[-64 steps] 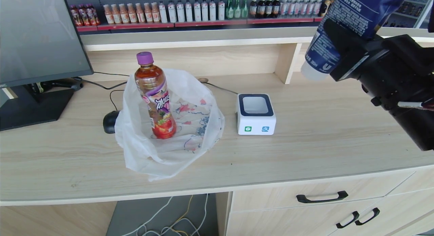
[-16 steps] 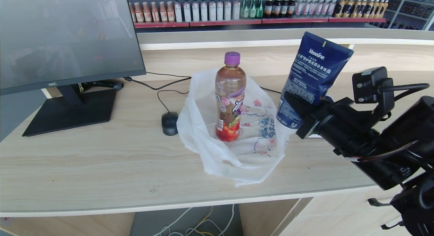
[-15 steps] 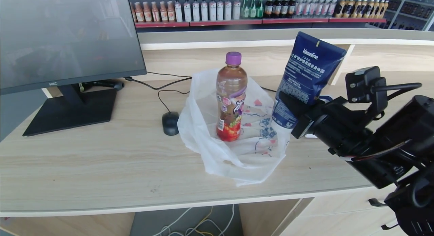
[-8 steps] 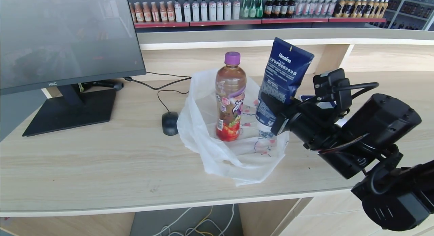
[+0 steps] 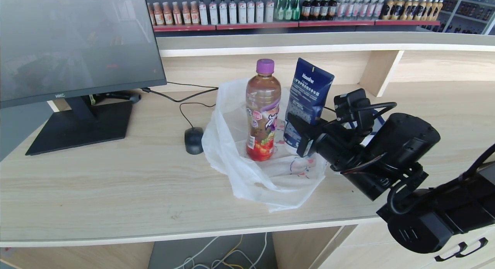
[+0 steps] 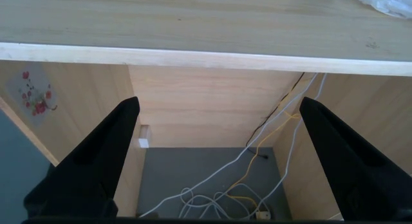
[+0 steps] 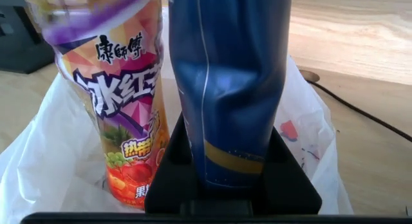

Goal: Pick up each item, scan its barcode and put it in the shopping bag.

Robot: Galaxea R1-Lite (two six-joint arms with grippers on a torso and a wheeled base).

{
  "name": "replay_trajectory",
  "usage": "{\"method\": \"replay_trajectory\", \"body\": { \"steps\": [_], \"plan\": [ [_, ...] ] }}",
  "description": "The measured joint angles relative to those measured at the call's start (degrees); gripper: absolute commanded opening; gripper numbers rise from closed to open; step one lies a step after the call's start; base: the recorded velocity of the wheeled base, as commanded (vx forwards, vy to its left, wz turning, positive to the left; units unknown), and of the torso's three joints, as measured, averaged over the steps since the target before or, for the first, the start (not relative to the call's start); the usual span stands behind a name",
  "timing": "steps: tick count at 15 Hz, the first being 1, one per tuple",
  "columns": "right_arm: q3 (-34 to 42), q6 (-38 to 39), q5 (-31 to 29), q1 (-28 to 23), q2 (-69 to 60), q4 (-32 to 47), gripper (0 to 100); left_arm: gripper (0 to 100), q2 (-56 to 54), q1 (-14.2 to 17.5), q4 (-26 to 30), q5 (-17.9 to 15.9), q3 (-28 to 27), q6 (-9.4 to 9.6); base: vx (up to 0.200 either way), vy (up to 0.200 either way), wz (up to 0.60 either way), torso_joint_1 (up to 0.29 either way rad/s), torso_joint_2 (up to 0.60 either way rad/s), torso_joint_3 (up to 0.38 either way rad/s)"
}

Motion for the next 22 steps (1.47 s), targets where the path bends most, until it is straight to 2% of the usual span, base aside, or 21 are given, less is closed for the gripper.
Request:
{"method": "replay_trajectory", "body": {
  "steps": [11,22],
  "plan": [
    [-0.87,-1.58,0.05,-2.69,1.88,0.29,0,100,0.0,0.0,0.0,0.0,0.0,0.0,0.0,0.0,0.0,0.0,0.0,0.0],
    [1.07,-2.16,0.02,-2.91,2.32,-0.11,0,100,0.0,0.0,0.0,0.0,0.0,0.0,0.0,0.0,0.0,0.0,0.0,0.0]
  ]
}}
